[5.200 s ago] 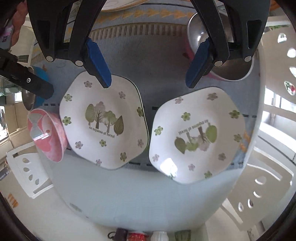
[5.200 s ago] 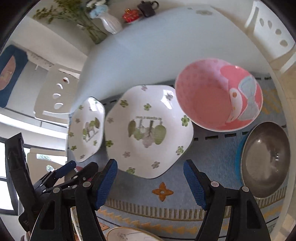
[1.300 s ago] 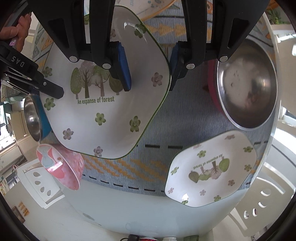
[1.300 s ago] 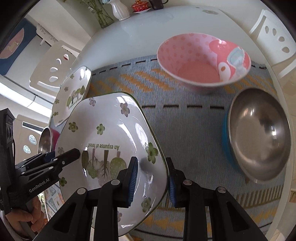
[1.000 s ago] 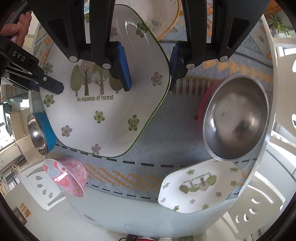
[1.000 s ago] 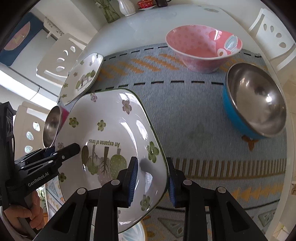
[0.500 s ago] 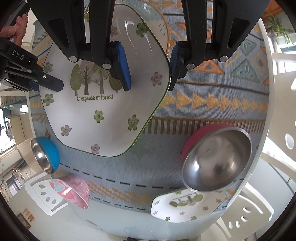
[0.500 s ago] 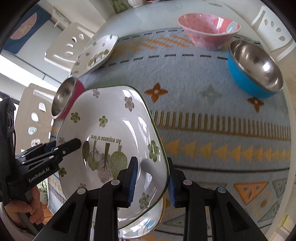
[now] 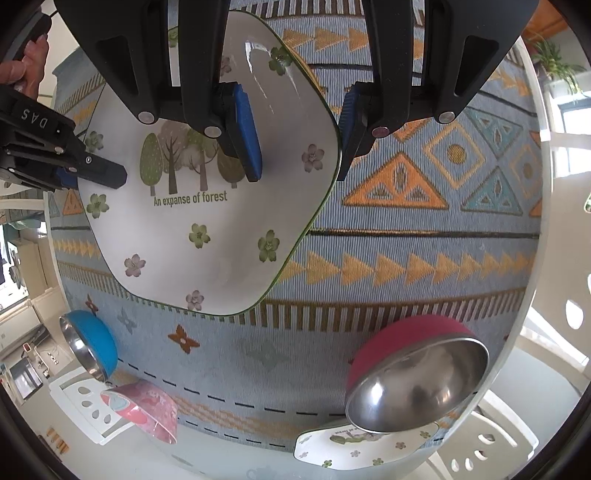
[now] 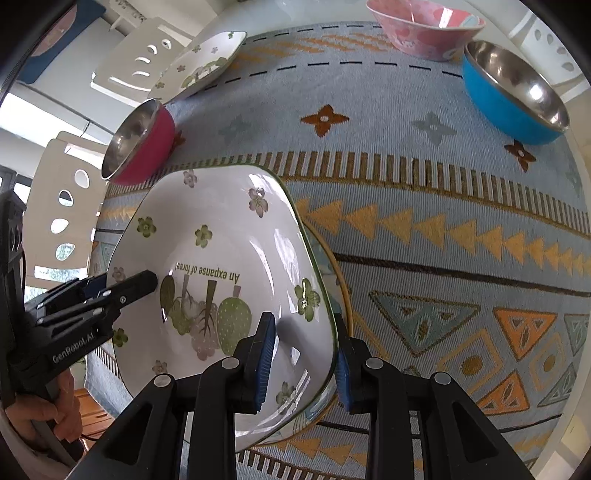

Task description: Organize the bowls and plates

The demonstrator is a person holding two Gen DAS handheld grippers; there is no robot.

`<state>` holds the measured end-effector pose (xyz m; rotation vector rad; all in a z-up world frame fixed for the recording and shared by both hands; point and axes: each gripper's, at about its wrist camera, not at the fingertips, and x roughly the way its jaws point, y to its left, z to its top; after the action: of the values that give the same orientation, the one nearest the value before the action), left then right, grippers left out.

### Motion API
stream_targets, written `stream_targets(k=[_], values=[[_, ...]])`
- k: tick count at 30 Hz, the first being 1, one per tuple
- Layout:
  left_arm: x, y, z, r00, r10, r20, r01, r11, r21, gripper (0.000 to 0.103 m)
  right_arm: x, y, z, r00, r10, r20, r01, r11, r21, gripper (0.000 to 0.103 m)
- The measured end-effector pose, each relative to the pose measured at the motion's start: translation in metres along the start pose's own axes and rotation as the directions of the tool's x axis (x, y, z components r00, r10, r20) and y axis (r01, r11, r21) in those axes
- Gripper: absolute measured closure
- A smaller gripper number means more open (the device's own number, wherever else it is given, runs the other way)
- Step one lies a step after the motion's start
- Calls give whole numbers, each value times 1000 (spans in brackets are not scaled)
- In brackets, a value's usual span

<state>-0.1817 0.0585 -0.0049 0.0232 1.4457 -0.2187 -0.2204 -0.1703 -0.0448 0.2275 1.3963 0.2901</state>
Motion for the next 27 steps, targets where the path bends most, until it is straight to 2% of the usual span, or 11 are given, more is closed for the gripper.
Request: stream_targets(k=[15, 21, 27], values=[[2, 0, -1, 1000, -2, -26, 2, 1000, 13, 68, 3, -8, -4, 998, 56, -3, -55, 997, 56, 74], [5, -3, -2, 999, 16, -40, -14, 999, 46, 68, 0, -6, -7, 999, 41, -4, -40, 998, 49, 74], [11, 1, -8, 998, -8, -67, 10, 999, 32, 68, 0, -6, -7, 999, 36, -13, -35, 998, 55, 74]])
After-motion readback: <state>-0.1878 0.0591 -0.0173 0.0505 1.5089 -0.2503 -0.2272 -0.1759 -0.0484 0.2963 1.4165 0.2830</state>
